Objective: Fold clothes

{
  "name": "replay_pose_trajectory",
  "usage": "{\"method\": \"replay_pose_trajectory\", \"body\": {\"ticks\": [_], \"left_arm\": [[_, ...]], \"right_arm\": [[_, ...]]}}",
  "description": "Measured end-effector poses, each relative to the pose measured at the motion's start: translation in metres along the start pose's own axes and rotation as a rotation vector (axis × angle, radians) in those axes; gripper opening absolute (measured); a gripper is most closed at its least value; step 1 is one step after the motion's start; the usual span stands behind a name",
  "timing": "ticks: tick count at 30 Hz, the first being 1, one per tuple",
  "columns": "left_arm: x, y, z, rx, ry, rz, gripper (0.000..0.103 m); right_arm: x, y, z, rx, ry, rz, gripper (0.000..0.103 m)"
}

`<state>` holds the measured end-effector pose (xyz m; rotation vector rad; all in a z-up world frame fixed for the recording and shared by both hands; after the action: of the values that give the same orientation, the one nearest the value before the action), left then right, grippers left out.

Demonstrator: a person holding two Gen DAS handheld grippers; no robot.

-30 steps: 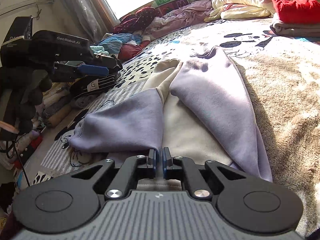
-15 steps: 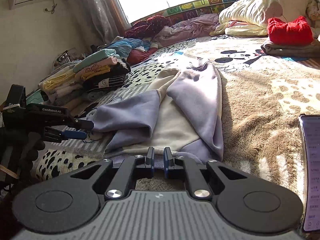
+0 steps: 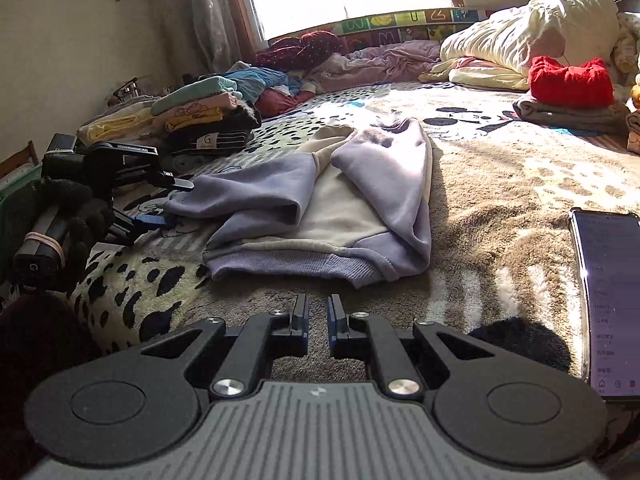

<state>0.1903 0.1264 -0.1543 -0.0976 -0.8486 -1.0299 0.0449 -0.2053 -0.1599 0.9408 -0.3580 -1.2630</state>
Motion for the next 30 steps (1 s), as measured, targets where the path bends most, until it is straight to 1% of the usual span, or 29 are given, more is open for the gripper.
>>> {"method": "replay_pose_trajectory", "body": {"ticks": [2,5,6,7,9,10,12,14,17,19,20,21,22,23,27,28,30], "left_arm": [[0.015,-0.009,-0.001,-0.021,0.023,-0.104,0.051],[0.035,-0.013,0.001,-0.014,0.033,-0.196,0.051],[0.043,-0.013,0.002,-0.011,0.031,-0.226,0.051],[0.054,-0.012,0.003,-0.007,0.021,-0.261,0.051],[0.076,-0.005,-0.002,0.001,0.030,-0.341,0.051],[0.083,0.000,-0.006,0.006,0.038,-0.368,0.051],[0.101,0.015,-0.029,-0.001,0.062,-0.421,0.051],[0.108,0.029,-0.052,-0.024,0.098,-0.449,0.051],[0.115,0.042,-0.080,-0.055,0.115,-0.481,0.051],[0.115,0.045,-0.088,-0.064,0.108,-0.481,0.051],[0.115,0.046,-0.091,-0.067,0.105,-0.480,0.051],[0.115,0.047,-0.092,-0.066,0.103,-0.480,0.051],[0.114,0.047,-0.091,-0.062,0.101,-0.481,0.051],[0.113,0.048,-0.090,-0.058,0.102,-0.479,0.051],[0.108,0.051,-0.085,-0.045,0.109,-0.467,0.051],[0.107,0.051,-0.083,-0.043,0.108,-0.463,0.051],[0.108,0.050,-0.078,-0.039,0.098,-0.468,0.051]], "right_arm": [[-0.005,0.009,-0.009,0.001,-0.003,0.002,0.013],[-0.014,0.023,-0.026,-0.005,-0.001,0.006,0.013],[-0.017,0.028,-0.032,-0.007,-0.001,0.008,0.019],[-0.020,0.033,-0.037,-0.009,0.000,0.009,0.030],[-0.026,0.043,-0.048,-0.013,0.001,0.012,0.042],[-0.029,0.047,-0.054,-0.015,0.002,0.013,0.044],[-0.034,0.056,-0.067,-0.024,-0.001,0.012,0.044],[-0.035,0.062,-0.085,-0.040,-0.009,0.005,0.044],[-0.036,0.071,-0.109,-0.066,-0.015,-0.015,0.044],[-0.031,0.071,-0.118,-0.073,-0.029,-0.050,0.036],[-0.029,0.071,-0.119,-0.069,-0.015,-0.074,0.033],[-0.026,0.072,-0.121,-0.065,0.003,-0.100,0.025],[-0.025,0.072,-0.122,-0.070,0.022,-0.119,0.011],[-0.025,0.072,-0.125,-0.074,0.037,-0.135,0.007],[-0.037,0.073,-0.130,-0.090,0.139,-0.193,0.006],[-0.039,0.073,-0.131,-0.090,0.140,-0.196,0.006],[-0.039,0.071,-0.131,-0.084,0.103,-0.183,0.006]]}}
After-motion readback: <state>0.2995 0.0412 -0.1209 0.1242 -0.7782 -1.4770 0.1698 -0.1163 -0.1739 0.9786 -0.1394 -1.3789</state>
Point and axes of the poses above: each gripper's, at about its wrist camera, not at the fingertips, and z roughly against the way its jaws point, x to its right, y to its top, the point moved 4 cm from there along -z, roughly the way its jaws point, and after that the axes turned 8 degrees about -x, right-handed, at the moved point
